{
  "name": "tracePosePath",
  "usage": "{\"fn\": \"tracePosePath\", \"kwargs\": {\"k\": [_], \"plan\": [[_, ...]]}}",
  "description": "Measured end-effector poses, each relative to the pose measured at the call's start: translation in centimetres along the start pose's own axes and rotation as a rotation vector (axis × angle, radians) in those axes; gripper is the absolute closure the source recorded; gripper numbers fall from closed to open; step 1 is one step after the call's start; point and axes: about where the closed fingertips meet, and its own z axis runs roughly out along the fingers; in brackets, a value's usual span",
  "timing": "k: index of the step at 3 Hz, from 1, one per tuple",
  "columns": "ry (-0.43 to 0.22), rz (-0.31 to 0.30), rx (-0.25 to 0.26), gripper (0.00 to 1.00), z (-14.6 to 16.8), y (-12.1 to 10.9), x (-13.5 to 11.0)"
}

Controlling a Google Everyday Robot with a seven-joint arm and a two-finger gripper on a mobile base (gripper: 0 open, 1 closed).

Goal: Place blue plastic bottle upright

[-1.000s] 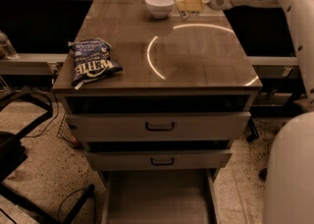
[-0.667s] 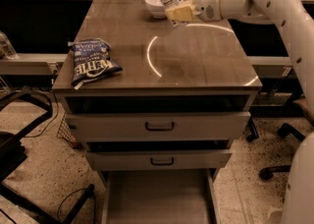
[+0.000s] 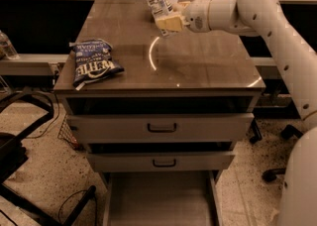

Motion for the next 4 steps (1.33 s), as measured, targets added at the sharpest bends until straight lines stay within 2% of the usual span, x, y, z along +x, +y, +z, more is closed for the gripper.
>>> {"fn": "tracePosePath", "kwargs": {"k": [2, 4], "plan": [[-0.083, 0.017, -0.034, 1.0, 3.5, -1.2, -0.3], [-0.164, 0.005, -0.042, 1.0, 6.1, -2.4, 1.1]]}}
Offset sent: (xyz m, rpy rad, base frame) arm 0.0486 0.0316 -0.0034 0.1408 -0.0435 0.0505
